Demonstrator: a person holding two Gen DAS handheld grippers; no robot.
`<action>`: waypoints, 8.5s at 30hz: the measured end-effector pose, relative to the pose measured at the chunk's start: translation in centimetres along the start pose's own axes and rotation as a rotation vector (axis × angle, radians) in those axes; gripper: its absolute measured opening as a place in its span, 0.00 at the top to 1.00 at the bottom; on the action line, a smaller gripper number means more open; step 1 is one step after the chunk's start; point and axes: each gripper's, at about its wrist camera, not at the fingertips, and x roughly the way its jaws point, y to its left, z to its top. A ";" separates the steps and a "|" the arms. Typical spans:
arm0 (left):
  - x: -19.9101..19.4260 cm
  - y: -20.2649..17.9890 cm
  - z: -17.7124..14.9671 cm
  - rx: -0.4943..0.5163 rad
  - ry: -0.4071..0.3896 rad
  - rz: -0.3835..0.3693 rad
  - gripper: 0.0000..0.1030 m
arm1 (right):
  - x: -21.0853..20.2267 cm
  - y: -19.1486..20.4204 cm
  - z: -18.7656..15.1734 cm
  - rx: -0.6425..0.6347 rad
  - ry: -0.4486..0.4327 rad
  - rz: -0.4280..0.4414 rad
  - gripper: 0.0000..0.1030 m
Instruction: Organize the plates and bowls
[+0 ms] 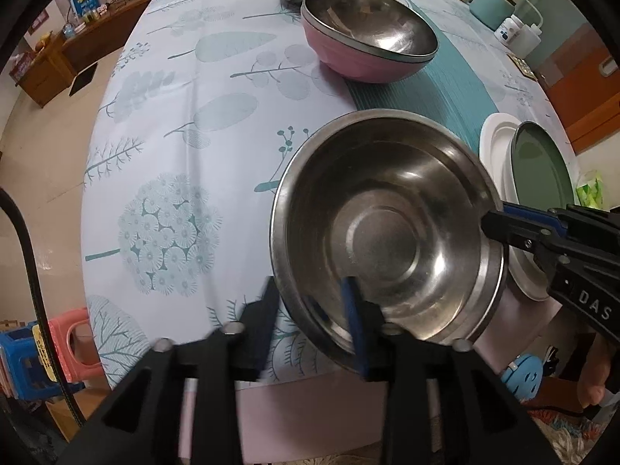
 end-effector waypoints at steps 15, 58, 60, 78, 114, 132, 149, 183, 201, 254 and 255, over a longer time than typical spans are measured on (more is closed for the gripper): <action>-3.8 0.6 -0.8 0.016 -0.106 0.044 0.33 | -2.2 0.1 -0.3 0.047 -0.046 -0.021 0.70; -6.7 1.7 15.2 -0.139 -0.256 0.081 0.22 | -4.4 -6.2 11.8 0.081 -0.130 0.087 0.70; -5.7 1.9 16.5 -0.146 -0.241 0.074 0.22 | -3.8 -6.4 13.3 0.089 -0.126 0.090 0.70; 2.1 1.8 20.7 -0.138 -0.095 -0.013 0.23 | 2.7 -7.8 17.7 0.140 -0.002 0.146 0.70; -2.8 1.1 16.2 -0.144 -0.099 -0.144 0.90 | -1.9 -5.4 14.9 0.113 -0.024 0.167 0.89; -5.7 -0.8 5.6 0.010 -0.053 -0.053 0.86 | -3.2 -1.7 6.2 0.082 0.038 0.167 0.89; -2.6 -1.2 2.8 0.034 0.045 -0.055 0.83 | -0.1 -1.2 2.6 0.098 0.141 0.140 0.89; -5.9 -2.3 4.3 0.066 -0.052 -0.022 0.48 | -1.9 0.2 3.5 -0.001 0.105 0.102 0.88; -10.1 -2.5 8.2 0.092 -0.143 0.032 0.35 | -6.1 -1.0 6.9 -0.022 0.010 0.092 0.88; 4.2 5.6 35.4 -0.210 -0.091 0.088 0.22 | 4.4 -8.5 32.4 0.102 -0.020 0.097 0.70; 4.5 5.8 35.6 -0.218 -0.090 0.084 0.22 | 5.0 -8.6 32.6 0.110 -0.011 0.098 0.70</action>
